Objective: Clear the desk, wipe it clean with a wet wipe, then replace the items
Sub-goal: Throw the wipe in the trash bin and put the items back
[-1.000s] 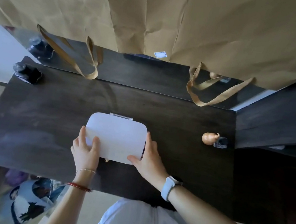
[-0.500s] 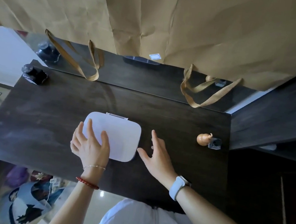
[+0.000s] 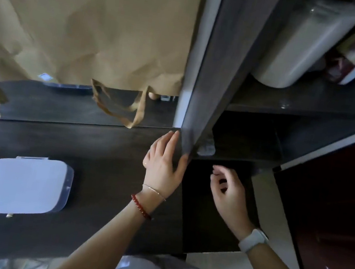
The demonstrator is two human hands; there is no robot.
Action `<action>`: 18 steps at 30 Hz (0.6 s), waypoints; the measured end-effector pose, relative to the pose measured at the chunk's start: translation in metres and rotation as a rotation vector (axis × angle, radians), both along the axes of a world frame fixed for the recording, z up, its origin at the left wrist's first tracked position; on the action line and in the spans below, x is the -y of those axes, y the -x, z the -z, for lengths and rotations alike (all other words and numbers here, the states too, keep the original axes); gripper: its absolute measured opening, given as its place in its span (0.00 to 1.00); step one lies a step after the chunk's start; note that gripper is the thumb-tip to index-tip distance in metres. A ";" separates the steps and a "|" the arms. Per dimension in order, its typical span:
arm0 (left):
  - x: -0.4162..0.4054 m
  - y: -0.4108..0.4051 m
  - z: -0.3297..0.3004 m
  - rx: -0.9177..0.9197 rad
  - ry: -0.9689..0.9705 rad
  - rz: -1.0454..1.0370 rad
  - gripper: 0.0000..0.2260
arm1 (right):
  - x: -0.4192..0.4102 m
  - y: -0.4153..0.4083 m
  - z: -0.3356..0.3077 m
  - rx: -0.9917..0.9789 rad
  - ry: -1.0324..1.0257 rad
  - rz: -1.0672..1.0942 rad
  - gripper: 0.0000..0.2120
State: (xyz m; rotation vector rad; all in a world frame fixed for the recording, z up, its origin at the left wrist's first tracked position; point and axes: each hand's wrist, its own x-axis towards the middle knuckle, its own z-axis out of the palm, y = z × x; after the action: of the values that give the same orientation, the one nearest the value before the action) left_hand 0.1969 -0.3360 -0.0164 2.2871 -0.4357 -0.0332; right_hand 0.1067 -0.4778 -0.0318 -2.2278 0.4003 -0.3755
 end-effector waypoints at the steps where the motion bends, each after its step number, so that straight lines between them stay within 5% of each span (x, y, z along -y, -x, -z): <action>1: 0.015 0.000 -0.004 -0.014 0.037 0.021 0.25 | 0.014 -0.004 -0.001 0.006 0.049 0.030 0.13; 9: 0.046 -0.004 -0.006 -0.045 0.166 -0.086 0.20 | 0.023 -0.061 0.014 -0.401 0.640 -0.240 0.29; 14: 0.044 -0.005 -0.007 -0.008 0.140 -0.093 0.20 | 0.026 -0.041 0.030 -0.193 0.770 -0.074 0.26; 18: 0.044 -0.003 -0.008 -0.046 0.146 -0.091 0.21 | 0.041 -0.030 0.027 0.028 0.736 -0.063 0.14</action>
State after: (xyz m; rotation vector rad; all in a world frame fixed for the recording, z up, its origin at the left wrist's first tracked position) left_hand 0.2002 -0.3796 -0.0085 2.1554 -0.2998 -0.0083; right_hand 0.1371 -0.5186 -0.0586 -2.9333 0.1858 -0.5891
